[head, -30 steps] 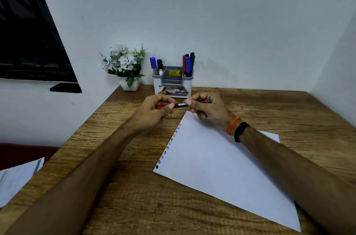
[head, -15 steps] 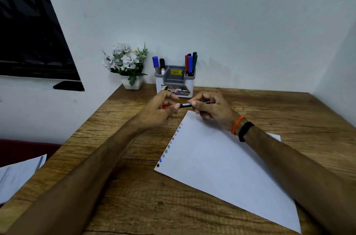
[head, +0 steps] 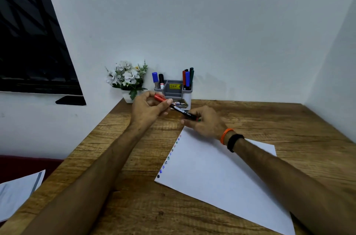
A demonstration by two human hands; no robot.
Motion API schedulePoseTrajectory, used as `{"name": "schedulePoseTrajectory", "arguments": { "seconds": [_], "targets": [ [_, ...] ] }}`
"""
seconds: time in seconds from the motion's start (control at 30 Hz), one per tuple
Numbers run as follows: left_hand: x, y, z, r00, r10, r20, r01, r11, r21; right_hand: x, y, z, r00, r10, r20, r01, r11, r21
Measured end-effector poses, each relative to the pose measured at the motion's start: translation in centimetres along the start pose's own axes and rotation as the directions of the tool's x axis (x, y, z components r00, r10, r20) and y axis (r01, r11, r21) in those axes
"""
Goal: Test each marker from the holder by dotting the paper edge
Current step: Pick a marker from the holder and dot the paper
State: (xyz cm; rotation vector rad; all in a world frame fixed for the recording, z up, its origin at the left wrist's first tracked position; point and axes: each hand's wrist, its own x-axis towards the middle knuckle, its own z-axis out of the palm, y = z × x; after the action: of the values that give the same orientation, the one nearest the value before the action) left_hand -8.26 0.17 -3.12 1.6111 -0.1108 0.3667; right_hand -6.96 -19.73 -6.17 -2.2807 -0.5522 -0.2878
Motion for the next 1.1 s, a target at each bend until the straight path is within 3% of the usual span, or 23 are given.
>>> {"name": "schedulePoseTrajectory", "arguments": {
  "seconds": [0.13,0.43,0.7,1.1],
  "targets": [
    [1.3,1.5,0.7,0.995,0.095,-0.028,-0.091,0.991,0.097,0.6,-0.8,-0.1,1.0,0.012,-0.003,-0.012,1.0,-0.016],
    [5.2,5.9,2.7,0.945,0.325,-0.037,-0.3,0.907,0.297,3.6,0.0,-1.6,0.936,0.223,-0.271,-0.215,0.975,0.06],
    [8.8,6.9,5.4,0.904,0.415,-0.101,-0.358,0.866,0.348,7.0,0.9,-1.6,0.916,0.29,-0.276,-0.262,0.956,0.134],
    [10.3,4.3,7.2,0.913,0.407,0.021,-0.359,0.778,0.516,7.9,1.2,-0.9,0.912,0.279,-0.302,-0.237,0.957,0.166]
  ]
}}
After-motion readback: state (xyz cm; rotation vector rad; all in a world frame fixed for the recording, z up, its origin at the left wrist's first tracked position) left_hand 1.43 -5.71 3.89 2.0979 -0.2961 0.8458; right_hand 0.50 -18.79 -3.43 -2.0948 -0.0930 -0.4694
